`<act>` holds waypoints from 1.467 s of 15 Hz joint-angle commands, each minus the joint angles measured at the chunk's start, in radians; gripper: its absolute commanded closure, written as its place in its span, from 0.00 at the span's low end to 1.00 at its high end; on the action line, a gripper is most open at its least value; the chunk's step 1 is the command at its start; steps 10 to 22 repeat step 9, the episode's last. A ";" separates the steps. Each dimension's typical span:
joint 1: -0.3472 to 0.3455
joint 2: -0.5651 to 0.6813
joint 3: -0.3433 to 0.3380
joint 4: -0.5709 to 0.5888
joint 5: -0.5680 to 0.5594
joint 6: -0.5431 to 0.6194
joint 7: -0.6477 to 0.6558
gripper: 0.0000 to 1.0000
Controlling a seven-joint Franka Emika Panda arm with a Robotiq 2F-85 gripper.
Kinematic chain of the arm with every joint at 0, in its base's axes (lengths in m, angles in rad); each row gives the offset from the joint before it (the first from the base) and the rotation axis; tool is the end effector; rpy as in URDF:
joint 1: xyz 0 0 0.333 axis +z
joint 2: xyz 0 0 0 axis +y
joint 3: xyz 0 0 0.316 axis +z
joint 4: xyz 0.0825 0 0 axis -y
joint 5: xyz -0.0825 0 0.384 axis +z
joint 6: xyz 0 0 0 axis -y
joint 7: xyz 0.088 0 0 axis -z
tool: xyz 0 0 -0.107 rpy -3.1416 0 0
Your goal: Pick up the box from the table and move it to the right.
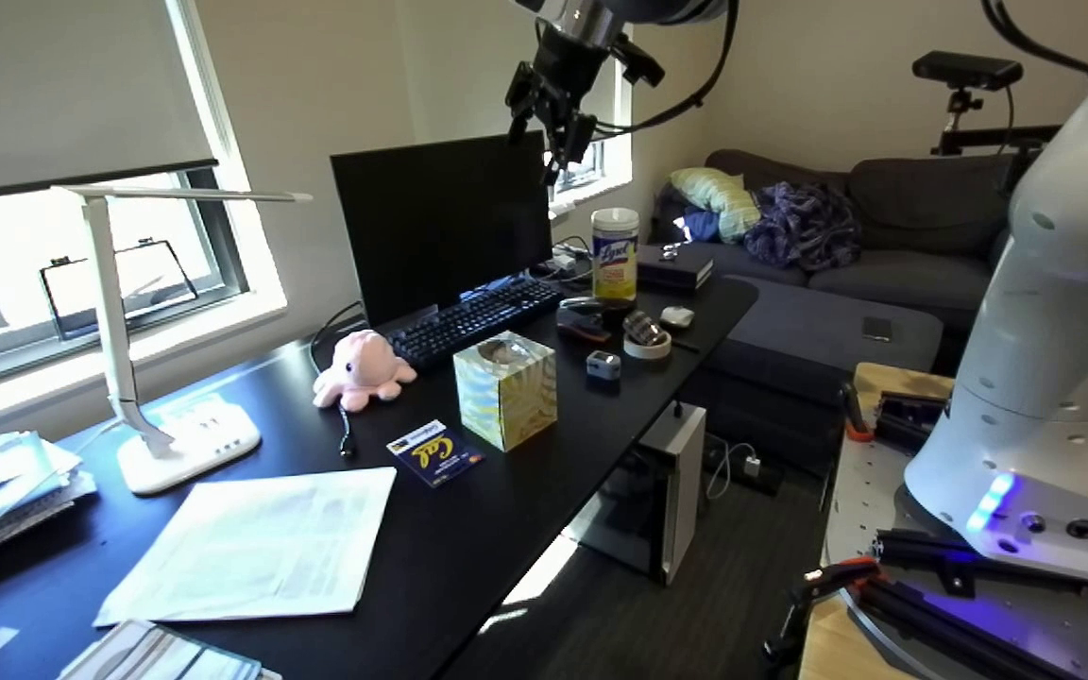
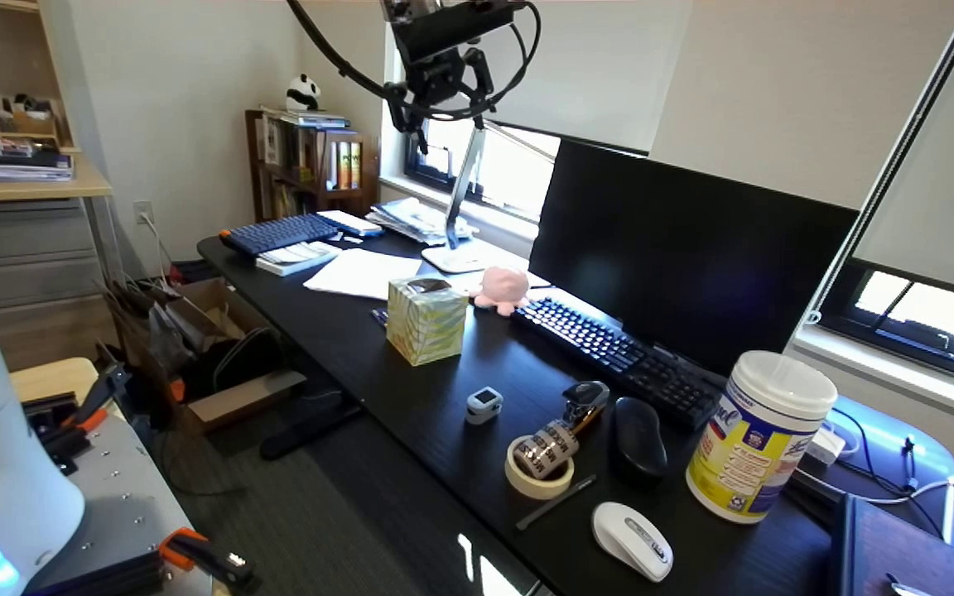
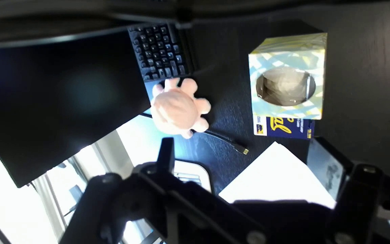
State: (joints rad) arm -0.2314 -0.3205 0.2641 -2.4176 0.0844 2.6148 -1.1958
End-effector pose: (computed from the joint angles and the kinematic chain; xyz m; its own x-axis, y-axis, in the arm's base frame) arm 0.4829 0.0200 0.4825 0.3414 0.9245 0.1695 0.8038 -0.3807 0.4572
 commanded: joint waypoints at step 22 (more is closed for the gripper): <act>0.315 -0.047 -0.182 0.002 -0.166 -0.179 0.280 0.00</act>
